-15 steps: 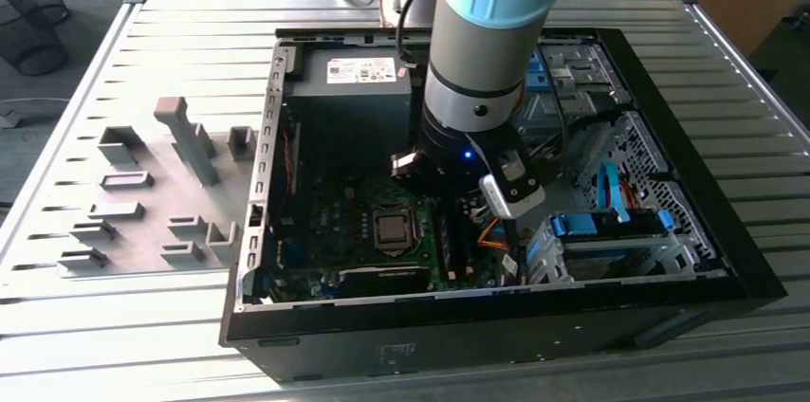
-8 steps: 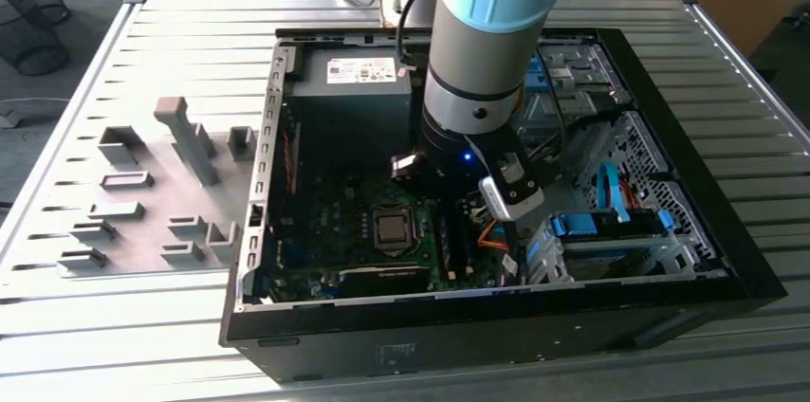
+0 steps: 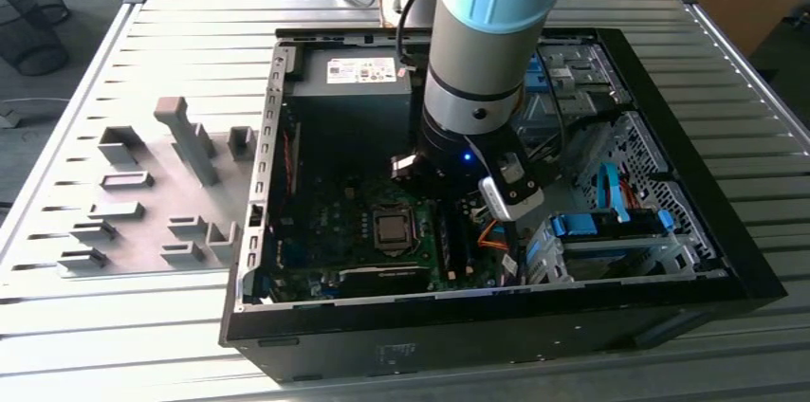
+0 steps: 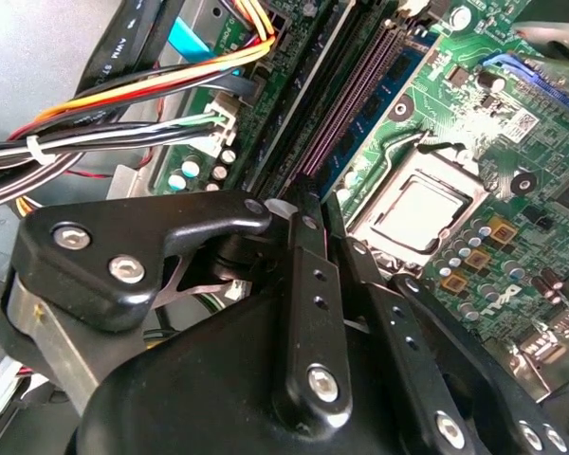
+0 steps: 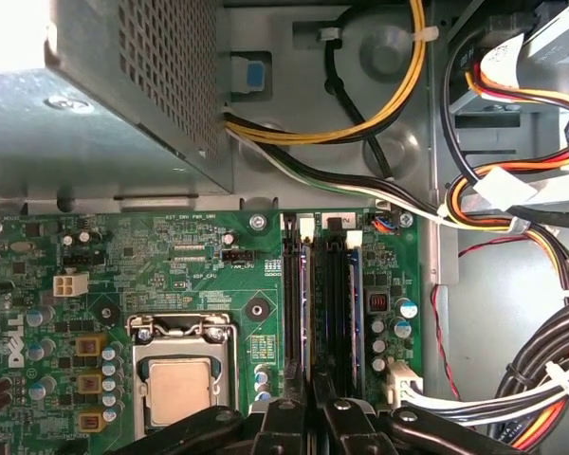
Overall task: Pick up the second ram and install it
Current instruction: 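Insert the second ram into the second slot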
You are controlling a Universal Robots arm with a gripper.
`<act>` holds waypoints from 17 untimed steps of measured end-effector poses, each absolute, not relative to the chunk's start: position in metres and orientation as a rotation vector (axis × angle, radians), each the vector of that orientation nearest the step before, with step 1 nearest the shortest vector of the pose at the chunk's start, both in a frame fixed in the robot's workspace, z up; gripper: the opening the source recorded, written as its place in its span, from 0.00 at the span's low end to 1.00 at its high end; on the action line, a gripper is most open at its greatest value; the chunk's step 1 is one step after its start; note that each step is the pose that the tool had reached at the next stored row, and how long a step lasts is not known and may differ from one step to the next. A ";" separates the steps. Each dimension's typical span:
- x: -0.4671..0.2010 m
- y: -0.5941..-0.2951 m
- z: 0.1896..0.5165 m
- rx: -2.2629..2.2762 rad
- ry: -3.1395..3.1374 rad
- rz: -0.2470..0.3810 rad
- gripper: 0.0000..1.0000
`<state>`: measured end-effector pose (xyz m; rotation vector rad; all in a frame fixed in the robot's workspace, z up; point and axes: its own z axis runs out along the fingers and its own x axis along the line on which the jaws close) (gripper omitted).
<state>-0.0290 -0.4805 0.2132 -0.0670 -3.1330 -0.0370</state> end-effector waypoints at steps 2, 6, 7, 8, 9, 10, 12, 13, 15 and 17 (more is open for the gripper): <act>-0.029 -0.481 0.214 -0.067 -3.133 -0.038 0.14; -0.029 -0.482 0.215 -0.067 -3.133 -0.036 0.14; -0.029 -0.482 0.215 -0.067 -3.133 -0.036 0.14; -0.029 -0.482 0.215 -0.067 -3.133 -0.036 0.14; -0.028 -0.482 0.215 -0.067 -3.133 -0.036 0.14; -0.027 -0.482 0.215 -0.067 -3.133 -0.036 0.14; -0.026 -0.482 0.215 -0.067 -3.133 -0.037 0.14; -0.026 -0.482 0.215 -0.067 -3.133 -0.037 0.14; -0.026 -0.482 0.215 -0.067 -3.133 -0.040 0.14; -0.026 -0.482 0.214 -0.067 -3.133 -0.043 0.14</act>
